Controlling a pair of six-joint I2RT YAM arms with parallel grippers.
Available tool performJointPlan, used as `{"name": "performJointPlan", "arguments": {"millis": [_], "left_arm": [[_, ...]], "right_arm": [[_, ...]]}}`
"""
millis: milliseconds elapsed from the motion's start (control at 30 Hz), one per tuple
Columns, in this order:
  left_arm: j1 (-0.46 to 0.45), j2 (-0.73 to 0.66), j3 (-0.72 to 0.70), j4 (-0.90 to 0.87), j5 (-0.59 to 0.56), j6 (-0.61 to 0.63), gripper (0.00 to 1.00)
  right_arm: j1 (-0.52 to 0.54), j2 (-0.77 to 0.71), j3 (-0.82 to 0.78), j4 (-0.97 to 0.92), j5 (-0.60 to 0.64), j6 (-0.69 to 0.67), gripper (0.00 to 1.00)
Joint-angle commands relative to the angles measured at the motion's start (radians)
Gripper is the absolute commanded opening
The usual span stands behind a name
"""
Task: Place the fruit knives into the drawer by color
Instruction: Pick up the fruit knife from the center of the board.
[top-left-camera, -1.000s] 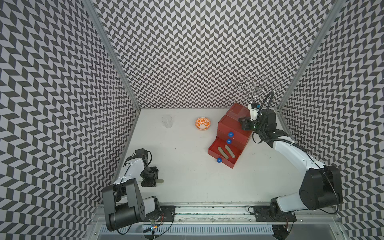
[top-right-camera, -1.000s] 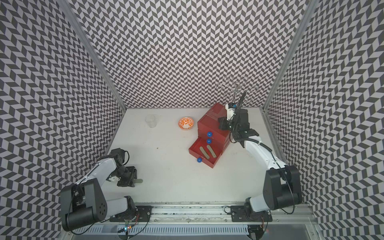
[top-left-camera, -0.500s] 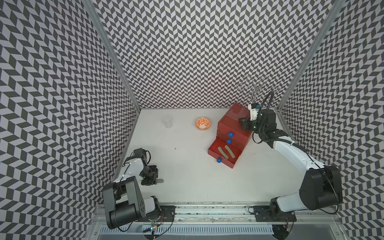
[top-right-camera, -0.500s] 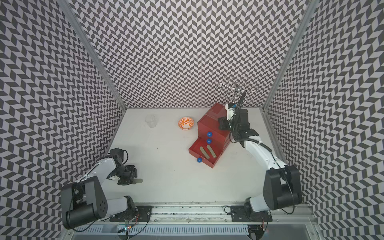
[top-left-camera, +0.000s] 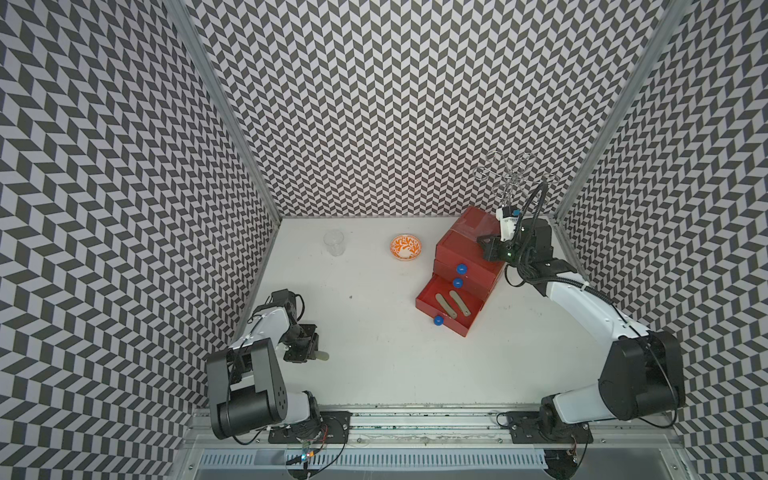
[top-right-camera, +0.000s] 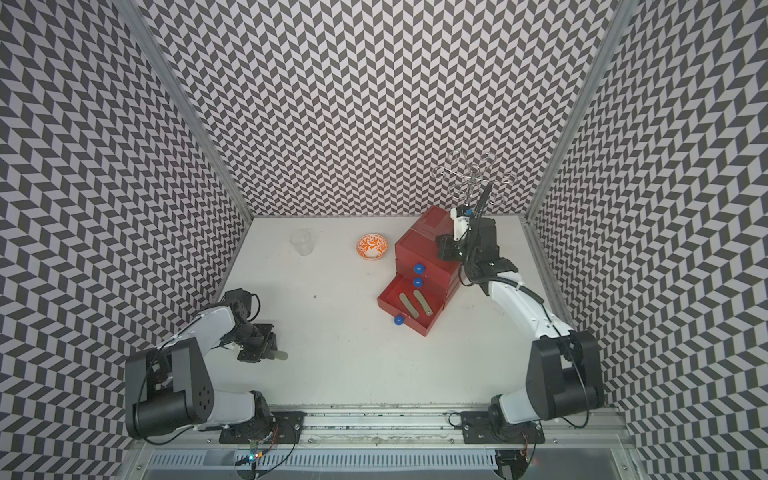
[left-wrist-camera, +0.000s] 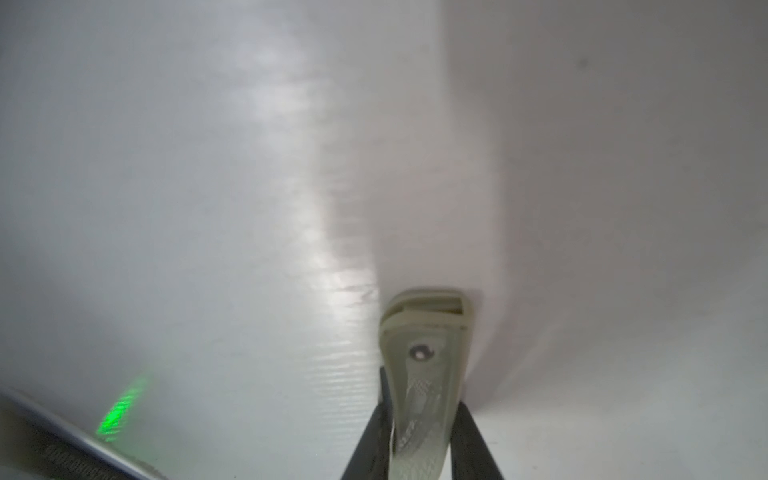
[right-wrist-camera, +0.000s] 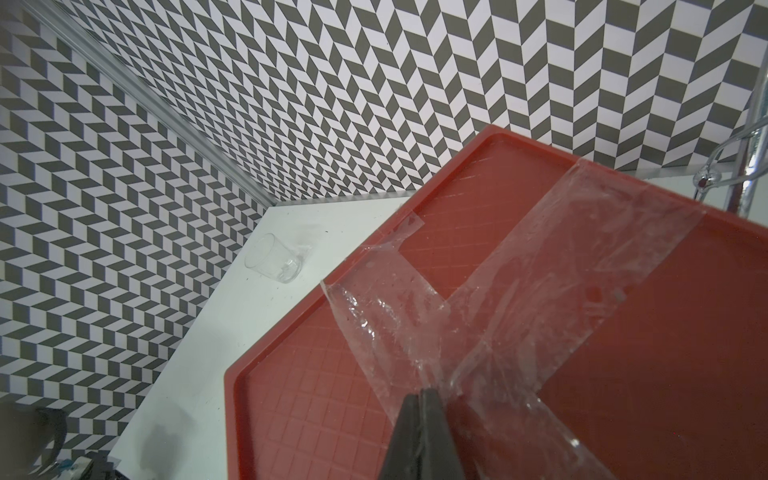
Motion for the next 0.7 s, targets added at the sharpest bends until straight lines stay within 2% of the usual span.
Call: {"name": "performJointPlan", "arguments": {"millis": [0, 200, 667], "left_arm": [[-0.069, 0.052, 0.035, 0.051, -0.014, 0.036, 0.25], [-0.212, 0.104, 0.081, 0.072, -0.012, 0.050, 0.25], [-0.551, 0.198, 0.212, 0.043, -0.087, 0.135, 0.23]], "right_arm": [[-0.002, 0.079, -0.087, -0.307, 0.010, 0.016, 0.03], [-0.003, 0.085, -0.085, -0.310, 0.012, 0.018, 0.03], [-0.003, 0.096, -0.062, -0.328, 0.027, 0.023, 0.03]]}}
